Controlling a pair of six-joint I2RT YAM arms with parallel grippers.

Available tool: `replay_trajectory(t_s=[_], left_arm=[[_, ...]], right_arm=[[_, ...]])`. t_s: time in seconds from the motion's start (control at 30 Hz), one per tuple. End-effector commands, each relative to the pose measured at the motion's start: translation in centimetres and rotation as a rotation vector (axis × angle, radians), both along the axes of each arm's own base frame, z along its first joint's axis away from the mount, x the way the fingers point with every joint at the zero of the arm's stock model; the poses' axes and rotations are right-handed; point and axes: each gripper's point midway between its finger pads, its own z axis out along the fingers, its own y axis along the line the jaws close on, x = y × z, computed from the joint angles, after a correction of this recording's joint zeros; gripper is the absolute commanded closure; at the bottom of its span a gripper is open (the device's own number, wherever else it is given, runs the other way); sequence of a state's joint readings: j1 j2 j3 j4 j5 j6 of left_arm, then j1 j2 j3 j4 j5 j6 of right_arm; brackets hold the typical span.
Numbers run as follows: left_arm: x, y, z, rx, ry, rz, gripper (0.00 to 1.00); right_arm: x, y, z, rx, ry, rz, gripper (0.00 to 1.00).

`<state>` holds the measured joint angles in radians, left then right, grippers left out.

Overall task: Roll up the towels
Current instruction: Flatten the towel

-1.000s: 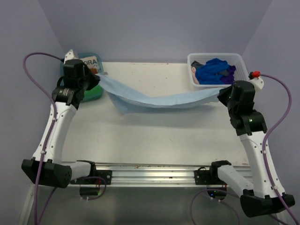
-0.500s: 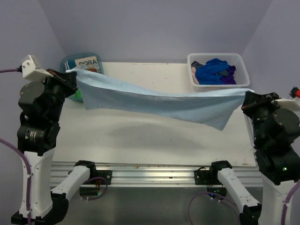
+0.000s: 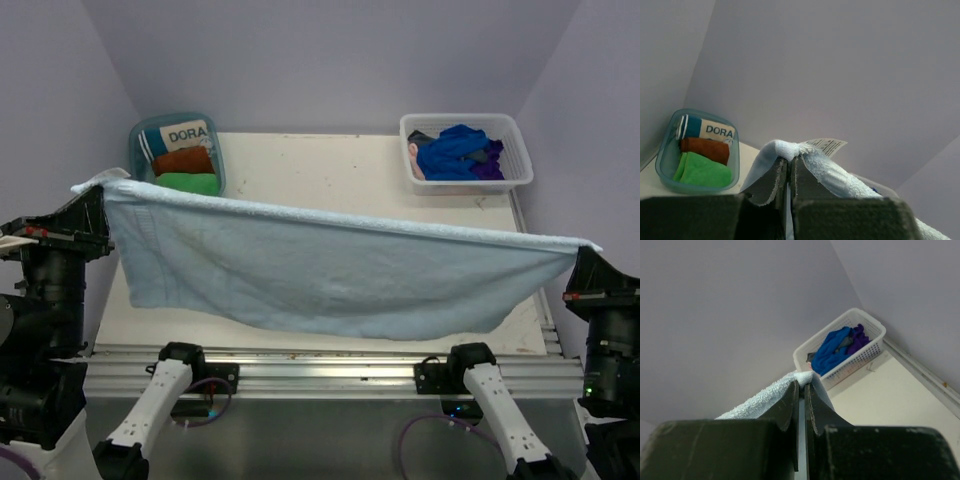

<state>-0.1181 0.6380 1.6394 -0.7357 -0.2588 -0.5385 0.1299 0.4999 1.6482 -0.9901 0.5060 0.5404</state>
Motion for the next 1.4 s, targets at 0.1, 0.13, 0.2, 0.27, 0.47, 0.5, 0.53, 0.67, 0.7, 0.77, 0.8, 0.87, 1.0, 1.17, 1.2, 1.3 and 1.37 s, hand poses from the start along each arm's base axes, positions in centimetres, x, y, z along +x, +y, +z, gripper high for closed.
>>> replay_trajectory(t_s=[0.1,0.13,0.2,0.27,0.47,0.5,0.53,0.67,0.7,0.77,0.8,0.87,1.0,1.17,1.2,1.3,1.37], left_arm=[[0.1,1.7,-4.7,-0.013,0.143,0.096,1.0],[-0.3,1.9,-5.3,-0.013,0.152,0.107,1.0],[-0.1,2.4,-6.9,-0.012,0.193,0.136,1.0],[0.8,2.2,-7.5,-0.006,0.212,0.131,1.0],[3.4,1.0,-7.6,0.004,0.236,0.082,1.0],[3.3,1.0,-7.3,0.003,0.226,0.082,1.0],[3.1,1.1,-7.0,0.007,0.218,0.083,1.0],[1.2,1.8,-5.4,0.011,0.163,0.113,1.0],[0.6,2.0,-5.1,0.01,0.146,0.118,1.0],[-0.4,2.2,-4.3,0.007,0.115,0.126,1.0],[-0.9,2.4,-4.0,0.006,0.101,0.129,1.0],[-1.6,2.7,-3.4,0.007,0.086,0.143,1.0],[-2.6,3.1,-2.6,0.006,0.066,0.156,1.0],[-1.2,2.9,-4.3,0.022,0.115,0.153,1.0],[-0.4,2.7,-5.0,0.021,0.139,0.15,1.0],[3.9,1.4,-10.3,0.034,0.293,0.104,1.0],[6.3,1.0,-13.5,0.036,0.385,0.099,1.0]], right_arm=[[0.8,-0.6,-5.2,-0.007,0.216,-0.05,1.0],[0.9,-0.7,-5.8,-0.01,0.238,-0.058,1.0],[1.6,-0.7,-6.9,-0.018,0.282,-0.064,1.0],[2.7,-0.4,-7.0,-0.021,0.299,-0.051,1.0],[4.6,0.3,-6.1,-0.019,0.265,-0.02,1.0],[4.3,0.3,-5.6,-0.02,0.246,-0.021,1.0],[3.9,0.2,-5.4,-0.023,0.24,-0.024,1.0],[2.0,-0.7,-4.3,-0.034,0.207,-0.058,1.0],[1.3,-1.0,-3.7,-0.033,0.186,-0.071,1.0],[0.4,-1.3,-3.4,-0.035,0.174,-0.08,1.0],[-0.3,-1.5,-2.9,-0.031,0.152,-0.091,1.0],[-1.1,-1.8,-2.7,-0.033,0.144,-0.099,1.0],[-2.3,-2.0,-2.0,-0.028,0.118,-0.105,1.0],[-0.6,-1.5,-3.5,-0.028,0.168,-0.089,1.0],[0.6,-1.3,-5.0,-0.034,0.217,-0.084,1.0],[4.2,-0.3,-8.5,-0.029,0.311,-0.058,1.0],[6.3,0.2,-10.8,-0.028,0.366,-0.045,1.0]])
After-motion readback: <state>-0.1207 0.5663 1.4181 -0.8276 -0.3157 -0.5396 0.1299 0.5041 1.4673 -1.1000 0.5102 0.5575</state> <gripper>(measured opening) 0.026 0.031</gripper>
